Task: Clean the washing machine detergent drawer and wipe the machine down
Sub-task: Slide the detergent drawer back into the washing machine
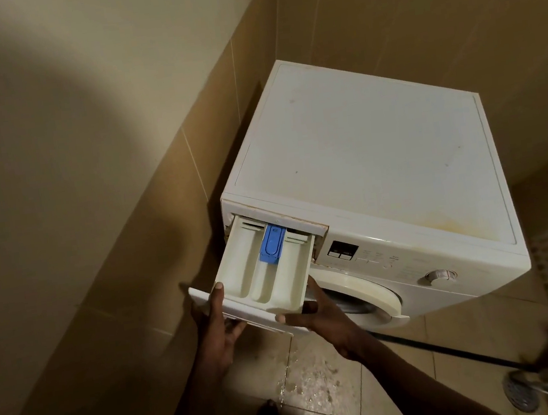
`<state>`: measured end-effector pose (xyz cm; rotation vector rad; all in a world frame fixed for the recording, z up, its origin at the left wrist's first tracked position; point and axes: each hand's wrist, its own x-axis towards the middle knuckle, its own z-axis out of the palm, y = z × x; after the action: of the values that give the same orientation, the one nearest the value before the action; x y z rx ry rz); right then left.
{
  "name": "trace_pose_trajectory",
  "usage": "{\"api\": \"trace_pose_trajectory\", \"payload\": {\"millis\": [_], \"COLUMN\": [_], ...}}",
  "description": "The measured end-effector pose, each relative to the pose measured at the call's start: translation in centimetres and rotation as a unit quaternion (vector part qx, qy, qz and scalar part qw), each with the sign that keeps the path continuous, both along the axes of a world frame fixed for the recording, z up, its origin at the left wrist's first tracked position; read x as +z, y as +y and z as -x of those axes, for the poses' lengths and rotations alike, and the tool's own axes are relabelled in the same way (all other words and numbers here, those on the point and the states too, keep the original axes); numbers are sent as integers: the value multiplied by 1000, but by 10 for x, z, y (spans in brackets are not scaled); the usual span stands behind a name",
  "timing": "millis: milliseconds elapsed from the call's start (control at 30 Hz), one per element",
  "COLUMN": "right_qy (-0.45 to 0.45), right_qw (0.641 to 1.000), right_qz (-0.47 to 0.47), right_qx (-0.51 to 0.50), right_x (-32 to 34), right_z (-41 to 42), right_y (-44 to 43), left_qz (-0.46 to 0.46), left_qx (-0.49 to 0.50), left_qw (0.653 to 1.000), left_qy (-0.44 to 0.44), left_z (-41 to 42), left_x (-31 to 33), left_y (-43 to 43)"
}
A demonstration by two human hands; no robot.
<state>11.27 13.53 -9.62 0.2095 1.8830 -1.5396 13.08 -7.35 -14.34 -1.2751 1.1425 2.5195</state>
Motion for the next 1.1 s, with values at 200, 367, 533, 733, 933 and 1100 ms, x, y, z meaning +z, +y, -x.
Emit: {"api": "trace_pose_trajectory", "payload": {"millis": [200, 367, 533, 733, 933, 1100], "right_qy": [56, 91, 162, 364, 327, 290], "right_qw": [997, 990, 961, 828, 806, 801], "right_qz": [-50, -107, -225, -414, -447, -458], "right_qx": [16, -29, 20, 102, 208, 256], "right_x": [-4, 10, 18, 24, 45, 49], "right_z": [-9, 10, 19, 33, 74, 105], "right_y": [-4, 2, 4, 9, 14, 22], "left_qz": [31, 63, 39, -9, -1, 2], "left_qx": [-1, 20, 16, -38, -44, -51], "left_qw": [999, 998, 999, 999, 999, 999], "left_qy": [-13, -19, -20, -21, -14, 3], "left_z": [4, 28, 31, 21, 35, 52], "left_x": [5, 20, 22, 26, 35, 42], "left_y": [3, 19, 19, 31, 35, 42]}}
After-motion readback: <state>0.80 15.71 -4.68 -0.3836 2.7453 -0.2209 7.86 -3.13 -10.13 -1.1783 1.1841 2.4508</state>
